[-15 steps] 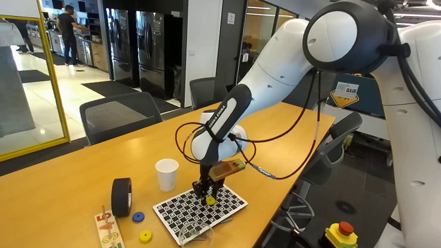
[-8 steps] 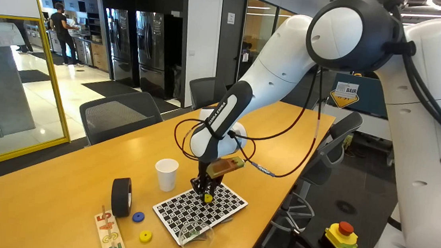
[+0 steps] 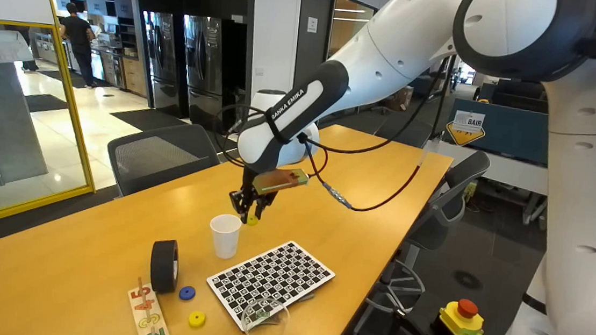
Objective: Put the round yellow block in the white cup then put the round blue block in the clear cup then put the last round yellow block in the white cup
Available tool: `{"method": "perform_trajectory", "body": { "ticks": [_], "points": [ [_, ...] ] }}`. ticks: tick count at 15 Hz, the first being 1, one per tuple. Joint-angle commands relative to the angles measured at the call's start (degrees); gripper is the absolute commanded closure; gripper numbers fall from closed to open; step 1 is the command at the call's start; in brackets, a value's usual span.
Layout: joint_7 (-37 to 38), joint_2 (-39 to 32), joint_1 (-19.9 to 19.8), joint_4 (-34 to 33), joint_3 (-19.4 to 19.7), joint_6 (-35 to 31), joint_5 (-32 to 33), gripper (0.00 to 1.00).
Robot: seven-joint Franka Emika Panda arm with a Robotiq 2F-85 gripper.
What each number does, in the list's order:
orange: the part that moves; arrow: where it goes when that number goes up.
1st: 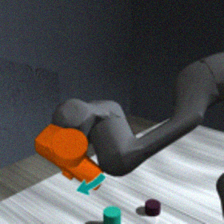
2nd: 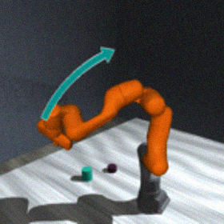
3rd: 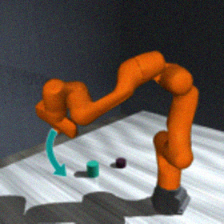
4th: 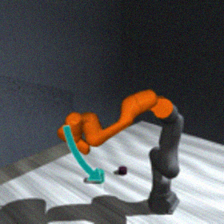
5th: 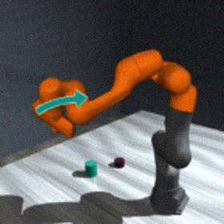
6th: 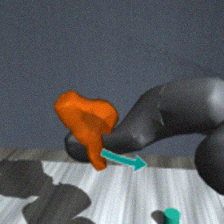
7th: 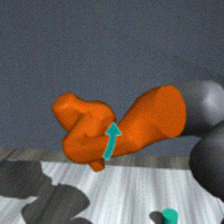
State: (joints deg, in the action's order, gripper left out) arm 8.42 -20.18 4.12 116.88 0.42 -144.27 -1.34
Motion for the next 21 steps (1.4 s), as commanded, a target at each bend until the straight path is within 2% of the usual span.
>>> {"method": "perform_trajectory", "body": {
  "ticks": [1,8,18,19,20,21],
  "points": [
    [0.5,-3.2,1.0,-9.4,-0.7,4.3,1.3,0.81],
    [-0.3,-10.9,0.7,-19.2,-1.5,8.3,0.2,0.81],
    [-0.6,-18.7,-0.3,-27.5,-1.5,12.5,-0.3,0.81],
    [-0.4,-18.9,-0.4,-27.9,-1.6,12.8,-0.6,0.33],
    [-0.5,-18.8,-0.5,-27.9,-1.6,13.0,-0.5,0.33],
    [-0.5,-18.7,-0.4,-27.8,-1.6,13.1,-0.5,0.26]
  ]
}}
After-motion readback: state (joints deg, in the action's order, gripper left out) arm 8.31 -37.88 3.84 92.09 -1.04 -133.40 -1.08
